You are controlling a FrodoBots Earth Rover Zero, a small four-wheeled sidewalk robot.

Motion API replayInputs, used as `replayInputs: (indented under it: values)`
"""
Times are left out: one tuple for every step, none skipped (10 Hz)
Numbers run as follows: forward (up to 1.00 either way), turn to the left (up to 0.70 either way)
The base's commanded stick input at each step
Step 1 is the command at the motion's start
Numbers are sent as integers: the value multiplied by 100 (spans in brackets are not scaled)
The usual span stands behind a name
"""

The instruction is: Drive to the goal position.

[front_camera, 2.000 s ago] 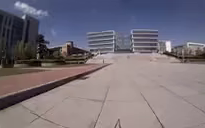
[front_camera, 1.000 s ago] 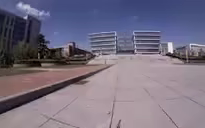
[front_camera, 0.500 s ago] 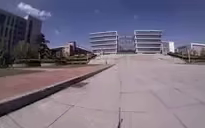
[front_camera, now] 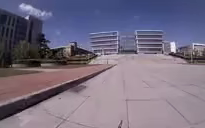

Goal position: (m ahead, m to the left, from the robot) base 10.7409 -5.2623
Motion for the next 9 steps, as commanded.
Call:
replayInputs:
  values:
    - [70, 0]
    - [70, 0]
    - [70, 0]
    - [70, 0]
    - [68, 0]
    - [66, 0]
    - [67, 0]
    - [67, 0]
    - [67, 0]
